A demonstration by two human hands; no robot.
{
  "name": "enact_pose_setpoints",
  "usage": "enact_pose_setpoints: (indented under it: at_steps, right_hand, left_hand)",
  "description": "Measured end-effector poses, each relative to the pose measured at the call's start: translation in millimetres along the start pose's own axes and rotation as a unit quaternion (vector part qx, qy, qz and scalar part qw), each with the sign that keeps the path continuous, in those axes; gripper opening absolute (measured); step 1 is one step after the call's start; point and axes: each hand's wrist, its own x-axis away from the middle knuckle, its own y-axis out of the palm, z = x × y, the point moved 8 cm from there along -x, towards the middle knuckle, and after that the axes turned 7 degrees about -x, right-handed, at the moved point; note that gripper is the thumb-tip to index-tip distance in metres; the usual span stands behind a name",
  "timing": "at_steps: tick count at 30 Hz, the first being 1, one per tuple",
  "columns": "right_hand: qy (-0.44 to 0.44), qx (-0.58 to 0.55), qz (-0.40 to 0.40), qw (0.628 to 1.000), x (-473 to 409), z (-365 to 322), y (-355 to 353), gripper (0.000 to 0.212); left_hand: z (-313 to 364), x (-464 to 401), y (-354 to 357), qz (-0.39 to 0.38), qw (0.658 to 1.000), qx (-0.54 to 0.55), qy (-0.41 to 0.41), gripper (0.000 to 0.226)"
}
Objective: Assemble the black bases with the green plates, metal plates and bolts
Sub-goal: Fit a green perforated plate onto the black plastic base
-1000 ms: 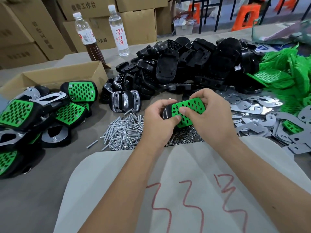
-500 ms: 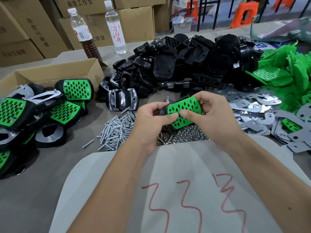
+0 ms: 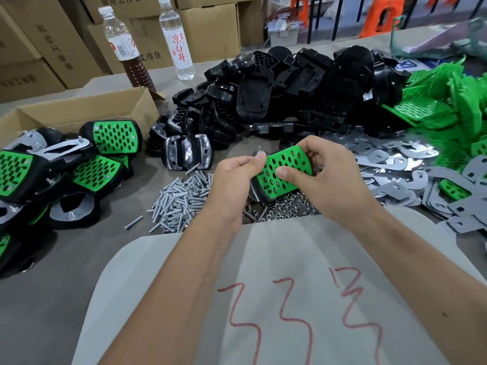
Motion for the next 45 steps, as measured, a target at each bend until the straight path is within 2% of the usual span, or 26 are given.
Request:
enact_pose_setpoints:
  at_steps: [9,12,15,21,28,31,34,38,42,45]
  right_hand:
    - [0.052,-0.106,-0.054,0.992,0.1,12.1,4.2,0.017]
    - [0.057,-0.103,-0.052,0.992,0.4,13.5,6.5,0.015]
    - [0.061,-0.124,-0.066,0.988,1.8,13.6,8.5,0.014]
    - [0.048,-0.152,-0.083,0.984,3.6,10.3,15.2,0.020]
    - [0.058,-0.170,-0.079,0.981,4.0,12.0,15.1,0.017]
    - [0.038,-0.133,-0.060,0.989,5.1,8.0,13.8,0.019]
    - [0.021,-0.078,-0.041,0.996,6.1,3.0,12.1,0.023]
    - [0.059,-0.073,-0.030,0.995,6.1,10.5,10.0,0.026]
    - [0.105,-0.109,-0.032,0.988,5.3,20.8,11.4,0.023]
    - [0.107,-0.120,-0.031,0.987,4.9,22.4,11.0,0.023]
  left_hand:
    - [0.0,6.6,-0.4,-0.014,1.000,-0.006,-0.001,0.047]
    - [4.2,4.9,-1.1,0.038,0.998,-0.030,0.030,0.060]
    - [2.0,3.9,-3.6,0.095,0.995,-0.031,0.024,0.057]
    - [-9.3,0.7,-8.8,0.142,0.986,0.081,-0.031,0.051]
    - [-1.4,3.2,-3.3,0.111,0.990,0.080,0.017,0.056]
    - [0.3,3.9,-2.9,0.119,0.989,0.082,0.032,0.064]
    - [0.1,3.6,-5.3,0.134,0.988,0.059,0.041,0.063]
    - [-0.5,3.2,-4.8,0.138,0.988,0.032,0.059,0.051]
    - [-2.8,1.6,-1.5,0.110,0.992,0.052,0.038,0.056]
    - [-0.1,2.7,1.9,0.078,0.994,0.063,0.036,0.062]
